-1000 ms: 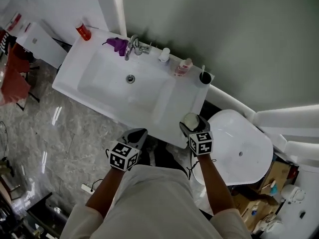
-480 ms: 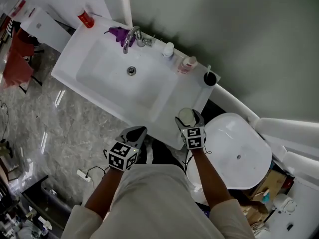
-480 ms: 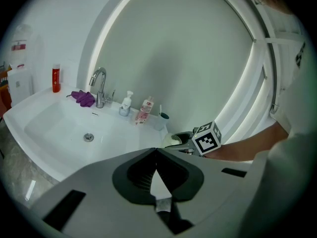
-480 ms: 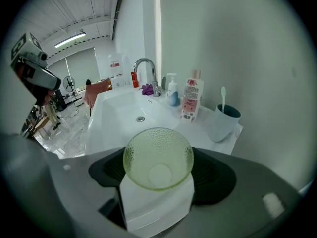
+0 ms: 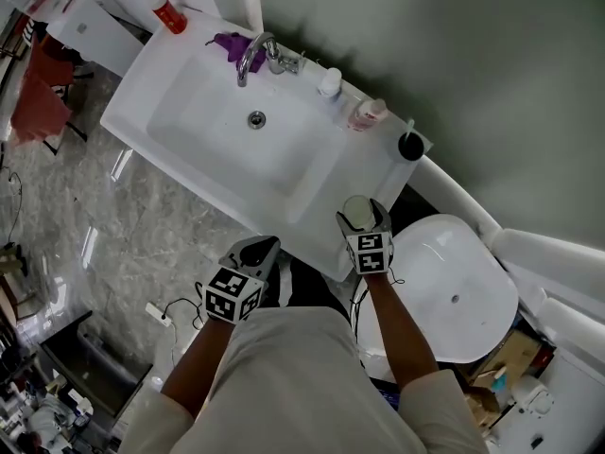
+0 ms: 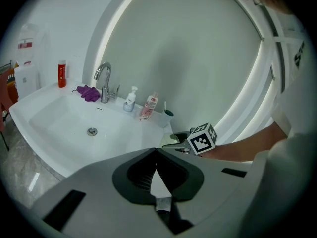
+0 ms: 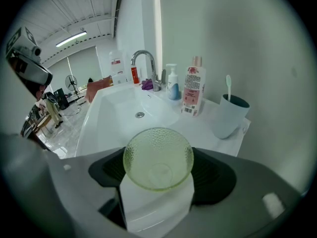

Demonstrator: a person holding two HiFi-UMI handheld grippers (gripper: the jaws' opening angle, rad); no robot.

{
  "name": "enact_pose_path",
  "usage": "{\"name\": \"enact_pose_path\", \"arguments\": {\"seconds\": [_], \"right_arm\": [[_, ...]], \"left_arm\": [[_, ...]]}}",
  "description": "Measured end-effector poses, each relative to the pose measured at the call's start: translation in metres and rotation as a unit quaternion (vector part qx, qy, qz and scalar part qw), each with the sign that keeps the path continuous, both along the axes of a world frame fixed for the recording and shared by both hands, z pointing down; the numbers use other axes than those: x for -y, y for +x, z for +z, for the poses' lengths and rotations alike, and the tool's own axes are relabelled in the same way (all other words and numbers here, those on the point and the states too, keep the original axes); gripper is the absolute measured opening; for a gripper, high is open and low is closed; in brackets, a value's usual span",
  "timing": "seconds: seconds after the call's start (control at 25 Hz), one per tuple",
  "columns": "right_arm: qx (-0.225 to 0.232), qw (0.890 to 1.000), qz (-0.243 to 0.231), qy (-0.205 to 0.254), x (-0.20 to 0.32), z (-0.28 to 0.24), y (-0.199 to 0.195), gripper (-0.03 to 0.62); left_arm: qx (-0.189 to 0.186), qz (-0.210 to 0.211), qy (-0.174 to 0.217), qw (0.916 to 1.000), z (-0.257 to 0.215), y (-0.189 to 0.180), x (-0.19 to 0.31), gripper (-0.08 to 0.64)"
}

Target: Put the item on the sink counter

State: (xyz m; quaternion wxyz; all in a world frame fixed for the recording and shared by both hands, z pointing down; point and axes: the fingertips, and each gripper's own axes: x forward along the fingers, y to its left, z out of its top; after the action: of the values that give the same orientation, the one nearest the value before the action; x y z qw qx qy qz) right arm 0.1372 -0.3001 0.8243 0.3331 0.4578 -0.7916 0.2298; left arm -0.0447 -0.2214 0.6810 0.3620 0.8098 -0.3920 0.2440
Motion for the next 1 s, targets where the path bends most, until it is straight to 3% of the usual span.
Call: {"name": "enact_pose_path", "arguments": {"seconds": [0.48, 1.0], "right_arm": [[0.014, 1.0, 0.02, 0.009, 0.003, 0.011, 0.003, 0.399], [0.021, 0.999, 0.036, -0.012, -0.005, 0.015, 0.006, 0.405]], "left_arm": [[0.003, 0.005, -0.005, 1.0, 0.008, 0.011, 0.004, 0.008], [0.008, -0.002, 0.002, 1.0, 0.0, -0.005, 0.003, 0.008]]}}
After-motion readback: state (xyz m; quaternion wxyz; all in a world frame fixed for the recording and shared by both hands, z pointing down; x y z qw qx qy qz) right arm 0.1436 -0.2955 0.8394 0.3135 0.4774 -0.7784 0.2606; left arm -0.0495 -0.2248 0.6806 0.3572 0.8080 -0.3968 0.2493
